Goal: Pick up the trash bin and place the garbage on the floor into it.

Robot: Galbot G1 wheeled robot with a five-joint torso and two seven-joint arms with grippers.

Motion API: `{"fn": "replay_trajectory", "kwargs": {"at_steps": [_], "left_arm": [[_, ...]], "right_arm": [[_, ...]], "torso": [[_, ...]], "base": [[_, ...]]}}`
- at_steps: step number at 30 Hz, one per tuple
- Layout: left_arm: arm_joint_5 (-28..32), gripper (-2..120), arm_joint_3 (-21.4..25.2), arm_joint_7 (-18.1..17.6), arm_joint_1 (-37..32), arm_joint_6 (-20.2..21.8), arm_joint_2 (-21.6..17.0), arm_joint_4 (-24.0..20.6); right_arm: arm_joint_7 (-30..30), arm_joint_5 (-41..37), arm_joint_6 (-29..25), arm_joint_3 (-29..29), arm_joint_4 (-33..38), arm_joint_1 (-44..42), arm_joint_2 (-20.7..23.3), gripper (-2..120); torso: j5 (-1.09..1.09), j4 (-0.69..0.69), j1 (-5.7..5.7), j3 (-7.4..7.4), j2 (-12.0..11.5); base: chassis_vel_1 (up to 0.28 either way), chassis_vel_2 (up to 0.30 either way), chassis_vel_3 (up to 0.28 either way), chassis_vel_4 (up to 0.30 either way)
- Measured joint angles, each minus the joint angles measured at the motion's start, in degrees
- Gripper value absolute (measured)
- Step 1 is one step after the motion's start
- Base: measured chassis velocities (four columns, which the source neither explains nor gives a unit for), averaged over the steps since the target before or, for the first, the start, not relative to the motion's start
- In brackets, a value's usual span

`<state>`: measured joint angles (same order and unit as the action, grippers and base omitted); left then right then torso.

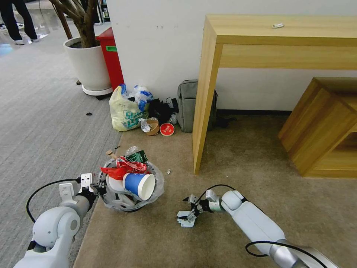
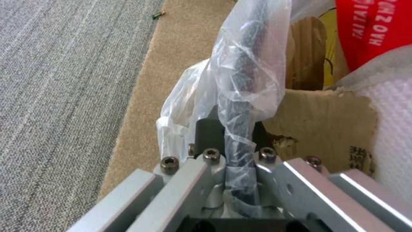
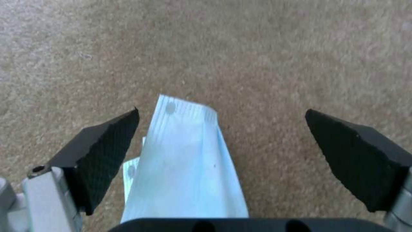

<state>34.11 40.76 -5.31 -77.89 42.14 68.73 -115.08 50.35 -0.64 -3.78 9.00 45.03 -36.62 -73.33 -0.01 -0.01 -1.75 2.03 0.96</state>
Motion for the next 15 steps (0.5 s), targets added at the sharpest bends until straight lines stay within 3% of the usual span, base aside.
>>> {"fn": "replay_trajectory", "kwargs": {"at_steps": [15], "left_arm": [[-0.06, 0, -0.25, 0.13, -0.14, 0.00, 0.05, -0.21]], "right_arm": [[-0.61, -1.78, 1.34, 2.24, -2.61, -0.94, -0.10, 92]], "torso": [[0.01, -0.01, 0.00, 0.00, 0.00]], "base": [[0.000, 0.000, 0.000, 0.000]]}}
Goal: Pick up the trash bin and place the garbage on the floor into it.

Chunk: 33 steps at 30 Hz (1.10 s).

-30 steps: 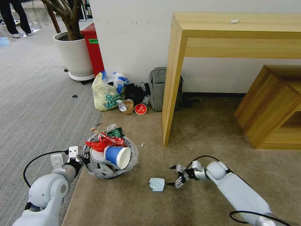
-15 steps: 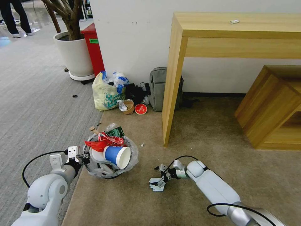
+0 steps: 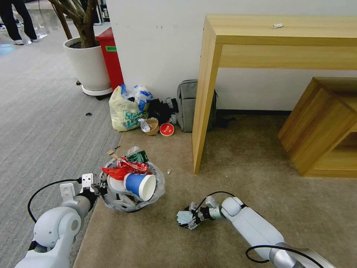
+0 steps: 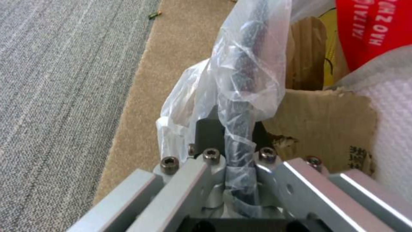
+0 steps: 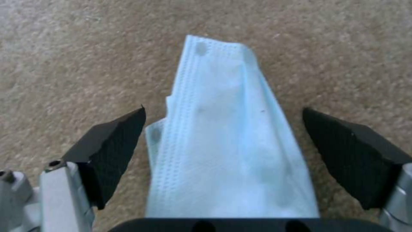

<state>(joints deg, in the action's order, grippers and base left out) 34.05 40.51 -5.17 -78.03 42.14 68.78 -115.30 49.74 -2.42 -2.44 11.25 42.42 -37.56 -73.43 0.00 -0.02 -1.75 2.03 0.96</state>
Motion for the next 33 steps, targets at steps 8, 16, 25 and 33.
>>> {"fn": "replay_trajectory", "kwargs": {"at_steps": [8, 16, 25, 33], "left_arm": [[0.01, 0, 0.00, 0.12, -0.20, 0.00, 0.21, -0.30], [-0.09, 0, -0.06, 0.35, -0.52, 0.00, 0.35, -0.43], [-0.43, 0, -0.43, 0.47, -0.33, 0.00, 0.68, -0.28], [-0.87, 0, -0.49, 0.95, -0.28, 0.00, 0.87, -0.15]], "right_arm": [[0.28, 0.37, -1.19, -0.84, -3.46, 1.09, -1.19, 89], [-0.39, 1.05, -1.51, -1.63, -3.91, 1.17, -1.38, 58], [-1.62, 1.55, -2.00, -1.72, -2.06, 0.16, -0.64, 30], [-3.33, 1.22, -1.68, -2.12, -0.10, -1.46, 0.16, 1]], "torso": [[-0.03, -0.02, 0.01, -0.01, 0.02], [-0.02, -0.02, 0.01, -0.02, 0.03], [0.02, 0.04, 0.00, 0.00, 0.00], [0.04, 0.04, -0.01, 0.01, 0.00]], "base": [[0.000, 0.000, 0.000, 0.000], [0.000, 0.000, 0.000, 0.000], [0.000, 0.000, 0.000, 0.000], [0.000, 0.000, 0.000, 0.000]]}}
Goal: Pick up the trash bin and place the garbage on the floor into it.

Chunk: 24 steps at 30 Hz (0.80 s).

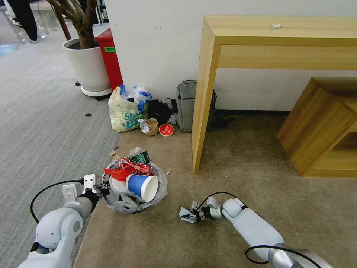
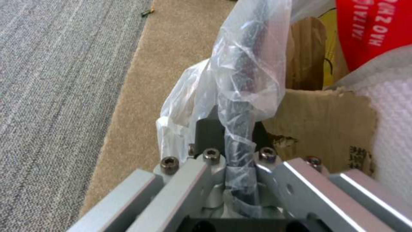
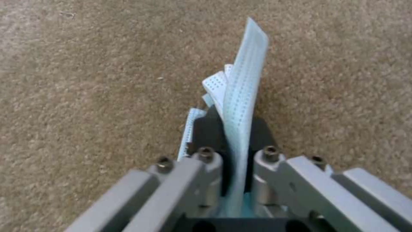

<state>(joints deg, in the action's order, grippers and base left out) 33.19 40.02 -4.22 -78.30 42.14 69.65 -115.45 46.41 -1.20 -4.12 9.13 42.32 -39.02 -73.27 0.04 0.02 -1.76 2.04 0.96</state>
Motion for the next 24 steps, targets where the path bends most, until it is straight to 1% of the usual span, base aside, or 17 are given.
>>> {"fn": "replay_trajectory", "kwargs": {"at_steps": [2, 4, 5, 7, 8, 12, 13, 15, 16, 17, 18, 20, 21, 23, 24], "left_arm": [[-0.34, 0, -0.16, 0.16, 0.06, 0.00, 0.27, 0.09], [-0.44, 0, -0.28, 0.17, 0.07, 0.00, 0.36, 0.09], [-0.48, 0, -0.44, 0.22, 0.09, 0.00, 0.40, 0.09], [-0.49, 0, -0.59, 0.34, 0.14, 0.00, 0.37, 0.09], [-0.49, 0, -0.59, 0.34, 0.14, 0.00, 0.37, 0.09], [-0.59, 0, -0.92, 0.40, 0.23, 0.00, 0.14, 0.09], [-0.59, 0, -0.92, 0.40, 0.23, 0.00, 0.14, 0.09], [-0.71, 0, -1.15, 0.53, 0.23, 0.00, 0.07, 0.09], [-0.92, 0, -1.41, 0.74, 0.15, 0.00, -0.08, 0.09], [-0.92, 0, -1.41, 0.74, 0.15, 0.00, -0.08, 0.09], [-1.07, 0, -1.58, 0.85, 0.08, 0.00, -0.18, 0.09], [-1.41, 0, -2.34, 1.08, -0.07, 0.00, -0.47, 0.10], [-1.41, 0, -2.34, 1.08, -0.07, 0.00, -0.47, 0.10], [-1.43, 0, -2.97, 1.29, 0.00, 0.00, -0.56, 0.17], [-1.43, 0, -2.97, 1.29, 0.00, 0.00, -0.56, 0.17]], "right_arm": [[-0.77, -0.52, 1.01, -0.64, 1.89, -0.79, 0.83, 0], [-1.39, -0.65, 1.42, -1.43, 3.14, -1.14, 1.41, 0], [-2.06, -1.06, 1.68, -2.44, 4.70, -1.48, 2.04, 0], [-3.01, -2.29, 2.36, -4.27, 8.24, -2.27, 3.33, 0], [-3.01, -2.29, 2.36, -4.27, 8.24, -2.27, 3.33, 0], [-4.57, -5.10, 3.16, -7.34, 14.32, -3.23, 5.93, 0], [-4.57, -5.10, 3.16, -7.34, 14.32, -3.23, 5.93, 0], [-5.85, -7.48, 4.01, -9.48, 18.98, -3.86, 7.35, 0], [-6.80, -9.46, 4.82, -10.47, 22.41, -4.33, 8.52, 0], [-6.80, -9.46, 4.82, -10.47, 22.41, -4.33, 8.52, 0], [-7.43, -10.74, 5.48, -11.02, 24.64, -4.65, 9.31, 0], [-9.30, -15.28, 8.23, -13.37, 33.58, -5.85, 12.07, 0], [-9.30, -15.28, 8.23, -13.37, 33.58, -5.85, 12.07, 0], [-10.24, -18.38, 9.84, -15.32, 39.38, -6.35, 13.47, 0], [-10.24, -18.38, 9.84, -15.32, 39.38, -6.35, 13.47, 0]], "torso": [[0.02, 0.01, 0.00, 0.01, -0.01], [-0.01, 0.00, 0.00, 0.02, -0.02], [-0.06, -0.03, 0.00, 0.01, -0.02], [-0.02, -0.04, 0.00, 0.01, -0.01], [-0.02, -0.04, 0.00, 0.01, -0.01], [-0.04, -0.02, 0.00, 0.00, -0.01], [-0.04, -0.02, 0.00, 0.00, -0.01], [-0.03, -0.03, 0.00, 0.00, -0.01], [-0.03, -0.03, -0.01, -0.01, -0.01], [-0.03, -0.03, -0.01, -0.01, -0.01], [-0.03, -0.03, 0.00, -0.01, -0.01], [-0.05, -0.04, 0.00, -0.01, -0.01], [-0.05, -0.04, 0.00, -0.01, -0.01], [-0.04, -0.04, 0.00, -0.01, 0.00], [-0.04, -0.04, 0.00, -0.01, 0.00]], "base": [[0.000, 0.000, 0.000, 0.000], [0.000, 0.000, 0.000, 0.000], [0.000, 0.000, 0.000, 0.000], [0.000, 0.000, 0.000, 0.000], [0.000, 0.000, 0.000, 0.000], [0.000, 0.000, 0.000, 0.000], [0.000, 0.000, 0.000, 0.000], [0.000, 0.000, 0.000, 0.000], [0.000, 0.000, 0.000, 0.000], [0.000, 0.000, 0.000, 0.000], [0.000, 0.000, 0.000, 0.000], [0.000, 0.000, 0.000, 0.000], [0.000, 0.000, 0.000, 0.000], [0.000, 0.000, 0.000, 0.000], [0.000, 0.000, 0.000, 0.000]]}}
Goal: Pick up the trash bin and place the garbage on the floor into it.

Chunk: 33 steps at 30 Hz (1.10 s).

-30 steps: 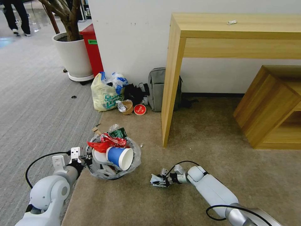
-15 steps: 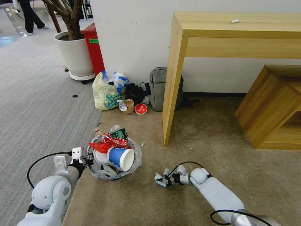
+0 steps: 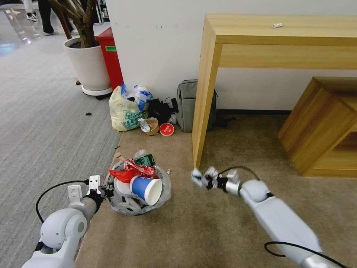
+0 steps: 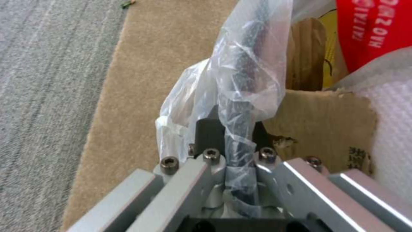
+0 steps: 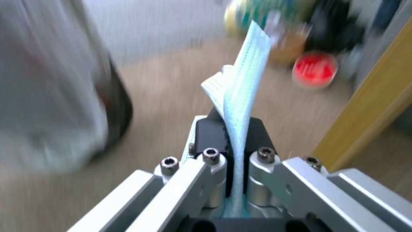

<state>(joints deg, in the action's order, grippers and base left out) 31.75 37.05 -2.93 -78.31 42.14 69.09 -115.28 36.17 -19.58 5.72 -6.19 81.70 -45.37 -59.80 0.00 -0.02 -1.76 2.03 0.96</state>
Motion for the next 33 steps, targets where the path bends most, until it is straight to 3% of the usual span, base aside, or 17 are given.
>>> {"fn": "replay_trajectory", "kwargs": {"at_steps": [6, 12, 19, 27, 33], "left_arm": [[-0.44, 0, -1.63, 1.19, 0.30, 0.00, -0.39, 0.34], [-1.90, 0, -3.79, 2.27, 0.44, 0.00, -1.32, 0.66], [-2.31, 0, -5.42, 2.33, 0.96, 0.00, -1.44, 0.69], [-2.72, 0, -8.24, 2.09, 2.66, 0.00, -1.68, 1.05], [-2.71, 0, -8.45, 1.94, 3.23, 0.00, -1.76, 1.08]], "right_arm": [[-1.63, -7.01, 3.33, -2.62, 11.56, 0.87, 1.99, 0], [-1.84, -12.08, 6.70, 0.94, 19.88, 5.30, 2.83, 0], [-1.14, -13.61, 8.61, 6.04, 21.81, 7.88, 2.64, 0], [-0.24, -13.46, 10.76, 16.73, 24.70, 10.71, 4.34, 0], [-0.11, -11.59, 11.56, 19.22, 25.23, 11.33, 5.09, 0]], "torso": [[0.00, 0.00, 0.00, 0.00, 0.00], [-0.01, 0.01, 0.00, 0.00, 0.00], [-0.01, 0.01, 0.01, 0.00, 0.01], [-0.01, 0.00, 0.01, 0.00, 0.01], [0.00, 0.01, 0.01, 0.00, 0.01]], "base": [[0.000, 0.000, 0.000, 0.000], [0.000, 0.000, 0.000, 0.000], [0.000, 0.000, 0.000, 0.000], [0.000, 0.000, 0.000, 0.000], [0.000, 0.000, 0.000, 0.000]]}}
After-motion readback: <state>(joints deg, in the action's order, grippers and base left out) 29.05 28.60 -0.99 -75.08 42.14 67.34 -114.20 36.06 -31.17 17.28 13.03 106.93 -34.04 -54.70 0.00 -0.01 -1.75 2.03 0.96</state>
